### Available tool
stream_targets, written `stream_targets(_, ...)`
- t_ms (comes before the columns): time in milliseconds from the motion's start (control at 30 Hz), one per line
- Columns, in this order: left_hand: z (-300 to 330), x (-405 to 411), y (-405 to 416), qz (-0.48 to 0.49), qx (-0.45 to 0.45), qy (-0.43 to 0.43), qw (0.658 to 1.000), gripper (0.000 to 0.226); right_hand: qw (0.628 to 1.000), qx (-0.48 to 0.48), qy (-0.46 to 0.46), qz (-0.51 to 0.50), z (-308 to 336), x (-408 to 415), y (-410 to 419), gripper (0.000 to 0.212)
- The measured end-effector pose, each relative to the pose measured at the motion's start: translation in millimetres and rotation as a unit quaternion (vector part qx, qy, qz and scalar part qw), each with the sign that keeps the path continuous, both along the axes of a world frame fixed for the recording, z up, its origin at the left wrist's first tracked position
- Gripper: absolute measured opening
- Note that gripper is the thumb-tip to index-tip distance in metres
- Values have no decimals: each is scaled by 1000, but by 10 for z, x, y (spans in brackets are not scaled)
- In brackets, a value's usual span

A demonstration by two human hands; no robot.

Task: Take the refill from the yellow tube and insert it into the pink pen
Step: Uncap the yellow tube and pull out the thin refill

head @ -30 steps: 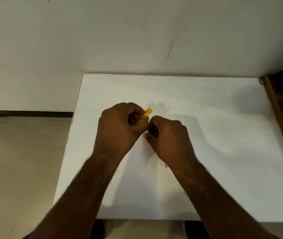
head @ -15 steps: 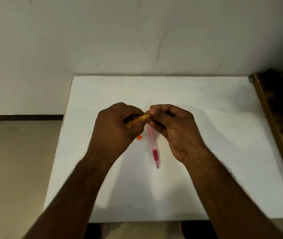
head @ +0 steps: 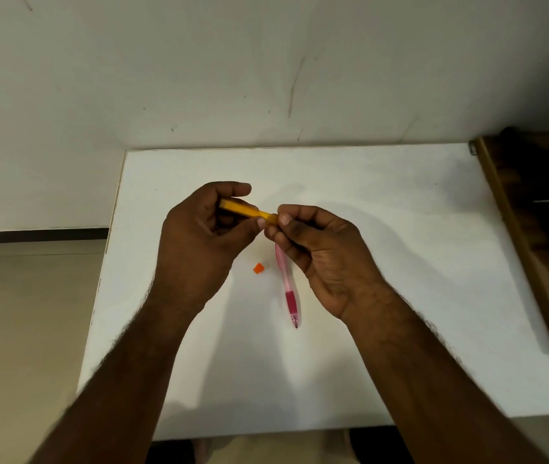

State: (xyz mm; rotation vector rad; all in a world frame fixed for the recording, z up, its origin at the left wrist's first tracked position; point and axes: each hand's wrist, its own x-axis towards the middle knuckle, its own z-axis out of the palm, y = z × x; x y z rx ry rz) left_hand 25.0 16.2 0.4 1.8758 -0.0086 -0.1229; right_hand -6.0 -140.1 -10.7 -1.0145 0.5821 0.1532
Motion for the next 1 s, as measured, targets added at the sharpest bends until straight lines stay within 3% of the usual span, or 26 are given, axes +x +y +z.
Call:
stream_targets(367, -44, 26, 19, 4, -56, 49, 997, 28, 967, -251, -36, 8, -40, 30, -8, 15)
stream_targets(633, -58, 8, -10, -4, -112, 94, 989, 18, 966, -241, -85, -39, 43, 10, -67, 16)
stream_targets(1000, -109, -1, -15, -27, -23, 77, 996, 16, 947, -299, -106, -43, 48, 3, -51, 19)
